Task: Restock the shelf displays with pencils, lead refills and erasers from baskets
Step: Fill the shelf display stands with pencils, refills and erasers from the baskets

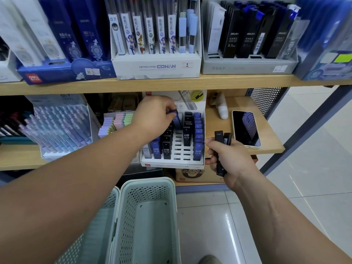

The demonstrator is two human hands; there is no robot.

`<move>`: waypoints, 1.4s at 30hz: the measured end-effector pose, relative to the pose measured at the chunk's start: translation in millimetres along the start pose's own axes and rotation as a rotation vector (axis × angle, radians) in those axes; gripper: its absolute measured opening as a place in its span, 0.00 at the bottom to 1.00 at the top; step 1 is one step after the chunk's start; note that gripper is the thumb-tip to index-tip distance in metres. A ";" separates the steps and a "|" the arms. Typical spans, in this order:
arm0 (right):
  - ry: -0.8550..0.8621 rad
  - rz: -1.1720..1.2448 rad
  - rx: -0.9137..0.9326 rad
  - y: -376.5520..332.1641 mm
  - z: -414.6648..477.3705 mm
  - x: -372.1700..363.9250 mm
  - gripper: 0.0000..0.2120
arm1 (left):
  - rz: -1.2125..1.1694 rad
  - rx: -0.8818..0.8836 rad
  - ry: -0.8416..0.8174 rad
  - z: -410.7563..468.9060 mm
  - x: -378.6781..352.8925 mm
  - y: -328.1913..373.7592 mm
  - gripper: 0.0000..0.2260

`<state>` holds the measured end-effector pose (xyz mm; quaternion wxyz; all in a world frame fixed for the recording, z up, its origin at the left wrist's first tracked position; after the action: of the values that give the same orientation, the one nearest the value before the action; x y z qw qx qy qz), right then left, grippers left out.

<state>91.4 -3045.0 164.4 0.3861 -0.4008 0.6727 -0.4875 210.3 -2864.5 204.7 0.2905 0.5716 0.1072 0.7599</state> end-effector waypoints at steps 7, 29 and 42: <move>0.010 -0.004 0.002 0.8 3.5 1.5 0.01 | 0.119 0.042 -0.162 12.1 -15.4 -1.0 0.07; -0.134 0.056 0.019 -10.4 -2.4 -13.7 0.03 | -0.634 0.408 -0.285 -63.0 -5.8 34.5 0.05; -0.133 0.039 -0.042 -8.1 -6.8 -5.0 0.06 | -1.015 0.705 -0.214 -103.7 0.9 5.2 0.03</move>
<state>88.5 -3039.7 174.4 0.4308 -0.4271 0.6635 -0.4379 111.9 -2850.7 174.4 0.4183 0.5839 0.5796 0.3849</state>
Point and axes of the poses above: each hand's wrist, its own z-axis towards the middle knuckle, its own x-axis out of the back of the hand, y = z × x, the point moved 2 cm from there along z, towards the middle knuckle, and after that the axes turned 10 degrees about x, right-handed, at the moved point
